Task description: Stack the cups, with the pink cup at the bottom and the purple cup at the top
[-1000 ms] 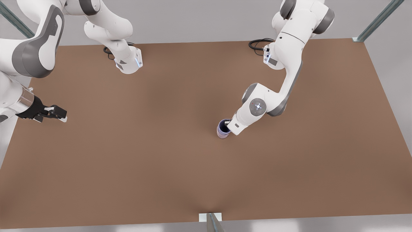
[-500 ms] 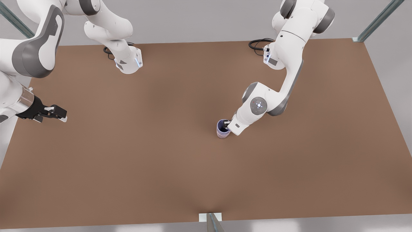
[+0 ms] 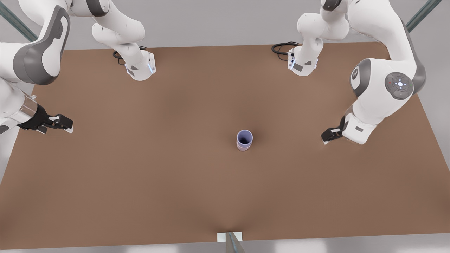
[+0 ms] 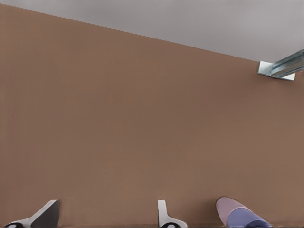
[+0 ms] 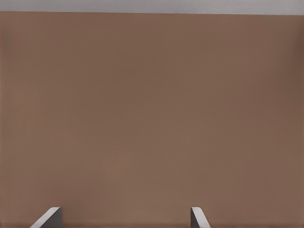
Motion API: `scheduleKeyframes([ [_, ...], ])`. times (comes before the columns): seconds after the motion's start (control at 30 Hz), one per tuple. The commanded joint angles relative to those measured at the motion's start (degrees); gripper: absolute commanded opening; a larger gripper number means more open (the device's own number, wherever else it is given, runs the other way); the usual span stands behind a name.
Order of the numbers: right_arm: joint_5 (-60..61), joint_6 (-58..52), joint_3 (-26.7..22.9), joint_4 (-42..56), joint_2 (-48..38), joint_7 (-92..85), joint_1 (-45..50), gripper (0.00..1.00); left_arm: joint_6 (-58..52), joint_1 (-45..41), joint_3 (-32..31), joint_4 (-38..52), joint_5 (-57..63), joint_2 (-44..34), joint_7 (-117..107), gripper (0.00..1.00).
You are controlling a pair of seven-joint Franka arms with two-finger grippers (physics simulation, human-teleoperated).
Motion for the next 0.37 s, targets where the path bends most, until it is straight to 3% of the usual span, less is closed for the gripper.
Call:
scheduleKeyframes([
  [0.0, 0.01, -0.03, -0.03, 0.03, -0.07, -0.22, 0.00, 1.00, -7.98, 2.65, -3.34, 0.09, 4.09, -2.36, 31.57, 1.00],
  [0.17, 0.01, -0.03, -0.03, 0.03, -0.07, -0.22, 0.00, 1.00, -7.45, 4.49, -4.66, -0.26, 4.79, -2.54, 32.18, 1.00],
  [0.23, 0.10, -0.03, -0.03, 0.03, -0.07, -0.22, 0.00, 1.00, -7.45, 8.62, -9.31, -0.26, 4.97, -2.62, 32.01, 1.00],
  [0.33, 0.10, -0.03, -0.03, 0.03, -0.07, -0.22, 0.00, 1.00, -7.45, 9.33, -10.02, -0.26, 5.06, -2.54, 32.01, 1.00],
])
